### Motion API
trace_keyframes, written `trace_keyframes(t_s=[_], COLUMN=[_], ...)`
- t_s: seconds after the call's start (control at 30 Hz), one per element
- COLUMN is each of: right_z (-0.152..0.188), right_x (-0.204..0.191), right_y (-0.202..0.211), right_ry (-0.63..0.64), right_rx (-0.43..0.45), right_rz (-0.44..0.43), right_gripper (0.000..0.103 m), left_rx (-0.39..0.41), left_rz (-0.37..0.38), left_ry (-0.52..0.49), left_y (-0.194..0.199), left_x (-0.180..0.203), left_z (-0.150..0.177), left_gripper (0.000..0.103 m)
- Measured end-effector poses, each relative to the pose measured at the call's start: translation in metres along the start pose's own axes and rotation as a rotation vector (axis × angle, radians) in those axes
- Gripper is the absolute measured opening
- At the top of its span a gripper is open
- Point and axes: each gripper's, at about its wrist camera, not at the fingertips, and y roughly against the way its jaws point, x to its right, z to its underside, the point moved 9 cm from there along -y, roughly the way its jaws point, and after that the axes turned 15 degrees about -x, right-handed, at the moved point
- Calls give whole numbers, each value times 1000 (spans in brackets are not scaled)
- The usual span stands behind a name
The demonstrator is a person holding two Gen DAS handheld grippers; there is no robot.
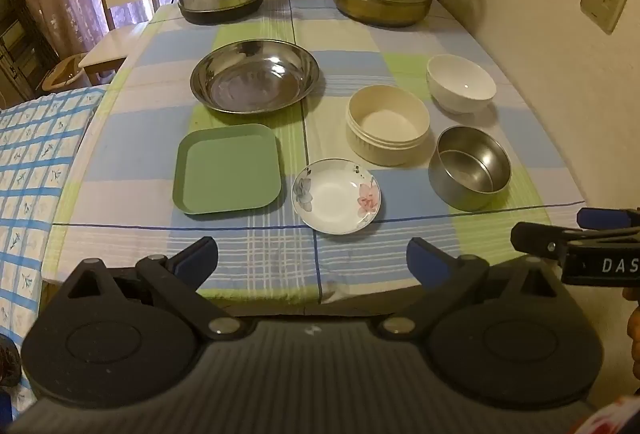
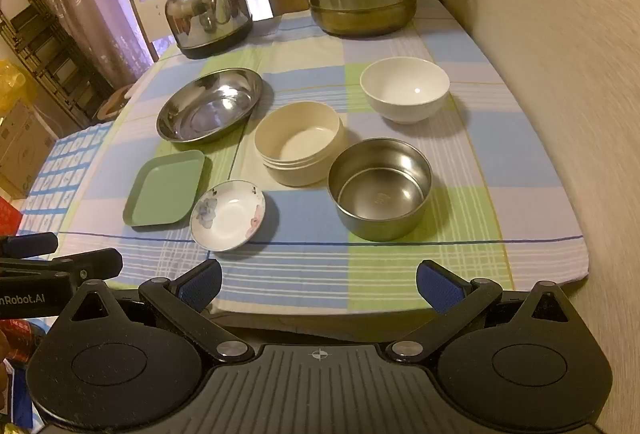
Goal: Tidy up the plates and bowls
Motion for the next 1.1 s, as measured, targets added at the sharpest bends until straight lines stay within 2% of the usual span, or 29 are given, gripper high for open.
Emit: trace_keyframes(t_s=[1.1], right_z=[-1], right_x=[-1], right_y=[4], right_ry=[5], right_rx=[6], right_rz=[7], right_gripper=[103], left_rx=[4], left_rz=[16], left_ry=[2], left_y=[-2], left_x=[6], left_z=[2], left_gripper=[101])
